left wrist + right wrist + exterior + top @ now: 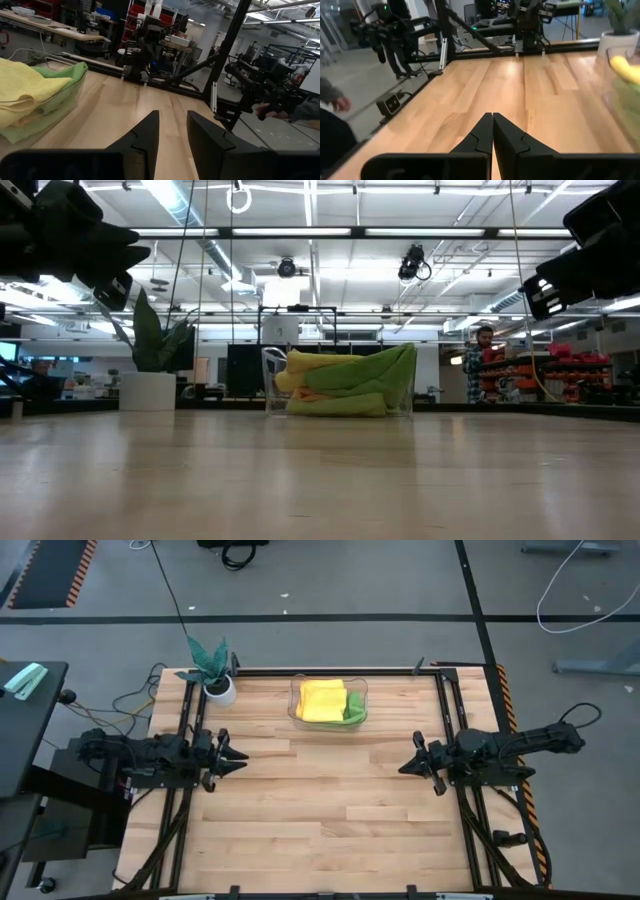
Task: Fold microfiber towels
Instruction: Return to Home Position
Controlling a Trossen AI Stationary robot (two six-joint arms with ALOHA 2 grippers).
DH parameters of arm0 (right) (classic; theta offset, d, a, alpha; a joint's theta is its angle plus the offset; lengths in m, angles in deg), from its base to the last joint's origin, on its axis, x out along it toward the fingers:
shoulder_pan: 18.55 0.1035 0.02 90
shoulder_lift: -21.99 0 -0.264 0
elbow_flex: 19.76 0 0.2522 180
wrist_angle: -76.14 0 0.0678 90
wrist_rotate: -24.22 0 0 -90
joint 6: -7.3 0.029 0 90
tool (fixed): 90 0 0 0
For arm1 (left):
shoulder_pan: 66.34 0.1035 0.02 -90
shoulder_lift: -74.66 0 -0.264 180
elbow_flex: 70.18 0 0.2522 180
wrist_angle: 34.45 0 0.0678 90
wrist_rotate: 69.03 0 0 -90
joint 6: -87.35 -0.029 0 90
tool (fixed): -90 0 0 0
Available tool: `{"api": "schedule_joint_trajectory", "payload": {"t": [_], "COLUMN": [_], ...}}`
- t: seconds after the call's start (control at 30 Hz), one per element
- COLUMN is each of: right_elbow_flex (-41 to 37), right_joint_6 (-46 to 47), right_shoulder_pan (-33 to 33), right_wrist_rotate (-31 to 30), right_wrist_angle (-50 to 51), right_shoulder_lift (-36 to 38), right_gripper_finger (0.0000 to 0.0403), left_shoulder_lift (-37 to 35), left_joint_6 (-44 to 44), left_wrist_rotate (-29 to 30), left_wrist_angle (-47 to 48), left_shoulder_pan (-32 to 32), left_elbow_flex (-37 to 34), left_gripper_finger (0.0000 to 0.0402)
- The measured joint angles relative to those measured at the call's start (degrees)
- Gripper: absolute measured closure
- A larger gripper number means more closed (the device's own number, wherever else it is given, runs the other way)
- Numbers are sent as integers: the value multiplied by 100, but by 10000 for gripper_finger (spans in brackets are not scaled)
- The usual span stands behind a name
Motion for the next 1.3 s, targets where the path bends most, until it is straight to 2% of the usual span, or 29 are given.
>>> {"api": "schedule_joint_trajectory", "payload": {"t": [0.3,1.3], "right_elbow_flex": [0,2], "right_joint_6": [1152,1141], "right_shoulder_pan": [0,0], "right_wrist_rotate": [2,4], "right_wrist_angle": [2,2], "right_shoulder_lift": [0,0], "right_gripper_finger": [385,385], "left_shoulder_lift": [0,0], "left_joint_6": [0,1], "left_wrist_rotate": [0,0], "left_wrist_angle": [0,0], "left_shoulder_pan": [0,0], "left_elbow_flex": [-2,-4], "left_gripper_finger": [294,294]}}
